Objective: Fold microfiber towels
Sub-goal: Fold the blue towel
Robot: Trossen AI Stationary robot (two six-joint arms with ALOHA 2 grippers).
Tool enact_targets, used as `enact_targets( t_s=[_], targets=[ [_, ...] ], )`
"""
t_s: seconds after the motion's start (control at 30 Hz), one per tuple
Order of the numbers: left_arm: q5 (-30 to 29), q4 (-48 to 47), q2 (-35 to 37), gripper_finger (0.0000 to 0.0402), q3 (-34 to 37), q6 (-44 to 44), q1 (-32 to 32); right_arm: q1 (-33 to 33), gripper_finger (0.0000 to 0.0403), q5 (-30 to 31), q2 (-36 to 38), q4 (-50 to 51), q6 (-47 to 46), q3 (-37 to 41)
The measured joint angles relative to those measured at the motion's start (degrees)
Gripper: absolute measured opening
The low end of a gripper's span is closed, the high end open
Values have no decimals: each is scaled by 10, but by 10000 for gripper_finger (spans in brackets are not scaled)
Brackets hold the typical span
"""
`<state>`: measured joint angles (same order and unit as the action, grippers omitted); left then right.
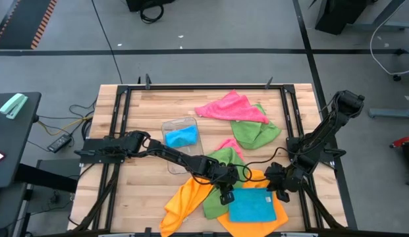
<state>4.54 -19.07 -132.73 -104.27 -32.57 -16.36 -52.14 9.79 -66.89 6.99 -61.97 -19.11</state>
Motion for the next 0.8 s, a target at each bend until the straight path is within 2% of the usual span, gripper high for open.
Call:
enact_targets(
  t_s=[0.13, 0.37, 0.5, 0.8],
  targets=[
    [0, 0, 0, 30, 0, -14, 0, 0, 38, -2, 2, 2, -6, 0],
    [1, 12, 2, 44, 0, -18, 1, 0, 38, -45, 41, 33, -32, 0],
    [1, 23, 2, 45, 0, -26, 1, -2, 38, -48, 61, 67, -52, 0],
    [1, 25, 3, 43, 0, -33, 2, -1, 38, -50, 74, 68, -44, -1]
  ],
)
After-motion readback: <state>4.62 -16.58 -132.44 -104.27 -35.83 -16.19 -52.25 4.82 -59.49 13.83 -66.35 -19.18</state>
